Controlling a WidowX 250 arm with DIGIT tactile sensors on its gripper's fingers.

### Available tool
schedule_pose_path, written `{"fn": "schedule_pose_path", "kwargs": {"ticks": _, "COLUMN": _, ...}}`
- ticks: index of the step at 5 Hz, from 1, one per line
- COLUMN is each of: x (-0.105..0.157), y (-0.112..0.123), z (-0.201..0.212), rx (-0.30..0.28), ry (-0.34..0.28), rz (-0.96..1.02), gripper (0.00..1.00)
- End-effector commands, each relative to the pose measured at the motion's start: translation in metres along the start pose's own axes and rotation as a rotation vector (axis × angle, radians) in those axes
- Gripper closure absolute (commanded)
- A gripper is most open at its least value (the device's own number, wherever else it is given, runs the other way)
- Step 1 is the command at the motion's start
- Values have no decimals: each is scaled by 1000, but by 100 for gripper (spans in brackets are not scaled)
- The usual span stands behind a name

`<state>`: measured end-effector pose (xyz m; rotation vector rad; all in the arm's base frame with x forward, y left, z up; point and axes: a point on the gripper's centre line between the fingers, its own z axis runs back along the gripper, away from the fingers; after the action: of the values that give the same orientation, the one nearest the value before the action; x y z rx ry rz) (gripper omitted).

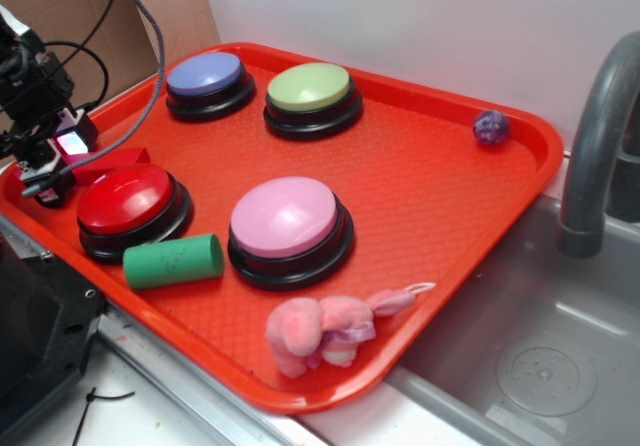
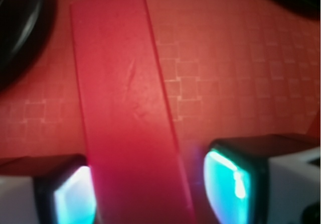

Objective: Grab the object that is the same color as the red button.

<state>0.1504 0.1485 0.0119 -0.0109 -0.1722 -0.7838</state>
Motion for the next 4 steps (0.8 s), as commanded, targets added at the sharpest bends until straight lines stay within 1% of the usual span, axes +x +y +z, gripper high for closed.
{"fn": "schedule_pose_path", "kwargs": {"ticks": 1, "x": 16, "y": -4, "z": 3, "rx": -45, "ry": 40, "rz": -30, "gripper": 100}}
{"fn": "schedule_pose_path", "kwargs": {"ticks": 2, "x": 27, "y": -6, "z": 30, "rx": -28, "ry": 110, "rz": 152, "gripper": 100}}
{"fn": "schedule_pose_path", "kwargs": {"ticks": 3, "x": 47, "y": -11, "z": 74, "rx": 20, "ry": 137, "rz": 337, "gripper": 100}}
{"fn": "schedule_pose_path", "kwargs": {"ticks": 4, "x": 78, "y": -17, "z": 108, "rx": -35, "ry": 88, "rz": 515, "gripper": 100}}
